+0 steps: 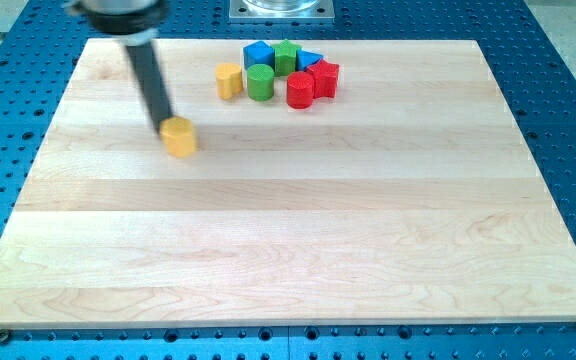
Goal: Push the hexagon into the green circle
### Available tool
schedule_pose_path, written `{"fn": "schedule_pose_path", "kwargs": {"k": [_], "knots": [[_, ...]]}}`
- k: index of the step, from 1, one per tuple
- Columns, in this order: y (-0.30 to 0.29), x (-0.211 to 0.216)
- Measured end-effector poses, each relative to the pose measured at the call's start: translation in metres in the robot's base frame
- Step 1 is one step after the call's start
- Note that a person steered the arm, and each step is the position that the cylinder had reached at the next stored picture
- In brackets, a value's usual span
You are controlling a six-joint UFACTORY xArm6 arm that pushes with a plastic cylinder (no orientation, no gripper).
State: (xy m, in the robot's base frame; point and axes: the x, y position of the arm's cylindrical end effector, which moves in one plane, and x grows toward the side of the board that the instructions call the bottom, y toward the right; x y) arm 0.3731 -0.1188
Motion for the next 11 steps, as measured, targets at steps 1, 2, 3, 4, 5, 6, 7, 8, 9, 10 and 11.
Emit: {"fn": "schedule_pose_path", "kwargs": {"k": [1, 2, 3, 4, 5, 6, 7, 8, 9, 10, 11], "knots": [[-0.084, 0.039], [-0.043, 0.071], [0.038, 0.016], [0.059, 0.015], [0.076, 0.016], [0.082, -0.014], [0.085, -0.021], [0.113, 0.028], [0.120, -0.011], [0.123, -0.014], [0.030, 0.034]]}}
